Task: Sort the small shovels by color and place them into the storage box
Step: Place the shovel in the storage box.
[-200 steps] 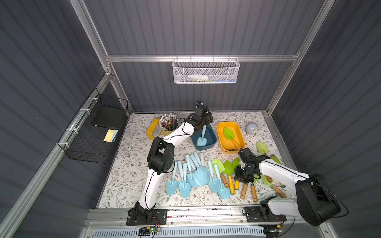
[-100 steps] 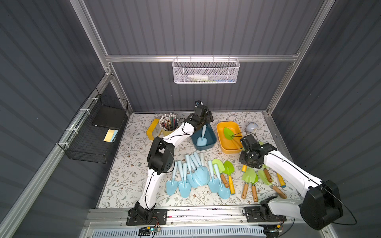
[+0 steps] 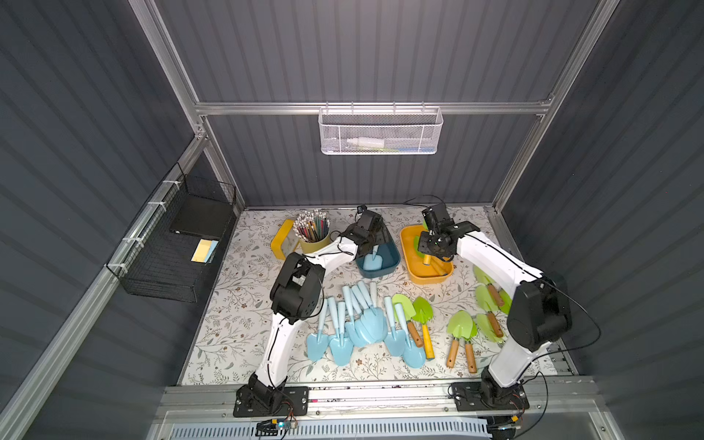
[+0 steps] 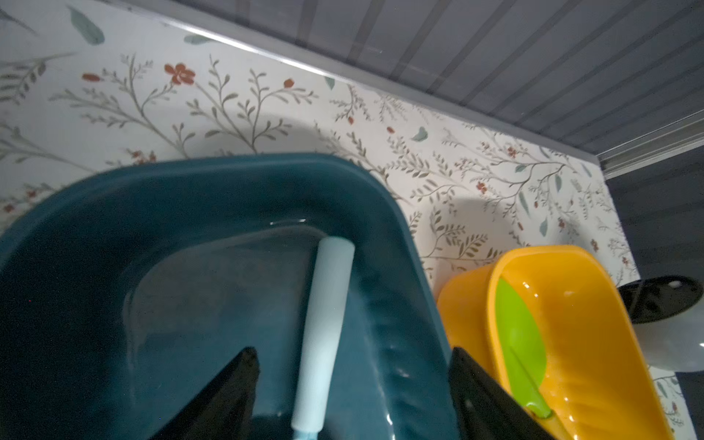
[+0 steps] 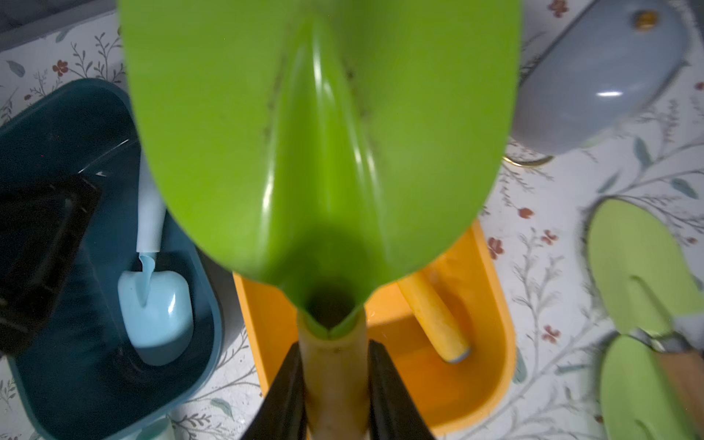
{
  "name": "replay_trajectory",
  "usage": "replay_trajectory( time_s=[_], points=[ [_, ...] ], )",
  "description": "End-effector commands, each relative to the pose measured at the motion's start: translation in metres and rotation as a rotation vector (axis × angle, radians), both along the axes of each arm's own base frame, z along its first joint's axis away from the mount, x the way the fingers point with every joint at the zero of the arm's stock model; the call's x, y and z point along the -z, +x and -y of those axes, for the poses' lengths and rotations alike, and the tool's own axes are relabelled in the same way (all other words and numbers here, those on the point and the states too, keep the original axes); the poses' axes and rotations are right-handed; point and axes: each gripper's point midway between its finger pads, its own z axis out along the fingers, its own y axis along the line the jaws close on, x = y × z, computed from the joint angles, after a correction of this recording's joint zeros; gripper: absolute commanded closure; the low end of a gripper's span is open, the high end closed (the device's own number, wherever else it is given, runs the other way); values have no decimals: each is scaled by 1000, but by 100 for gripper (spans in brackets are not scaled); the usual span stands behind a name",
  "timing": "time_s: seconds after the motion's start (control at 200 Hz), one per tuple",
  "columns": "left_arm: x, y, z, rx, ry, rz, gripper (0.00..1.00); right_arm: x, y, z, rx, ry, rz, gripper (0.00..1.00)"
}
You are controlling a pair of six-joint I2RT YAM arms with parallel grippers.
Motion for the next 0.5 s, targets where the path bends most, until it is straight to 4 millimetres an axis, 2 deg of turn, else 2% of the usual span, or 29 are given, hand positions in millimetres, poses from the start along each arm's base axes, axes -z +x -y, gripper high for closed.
replay_trajectory(
  time_s=[0.0, 0.27, 0.495],
  points=[
    [-48, -4, -5, -26, -49, 74, 19, 20, 6, -9, -46, 15, -46, 89],
    [-65, -13, -19, -55, 37, 112, 17, 66, 8, -4, -28, 30, -130, 88],
    [-57, -24, -36, -77, 114, 87, 16, 83, 9, 8, -2, 24, -168, 84]
  ],
)
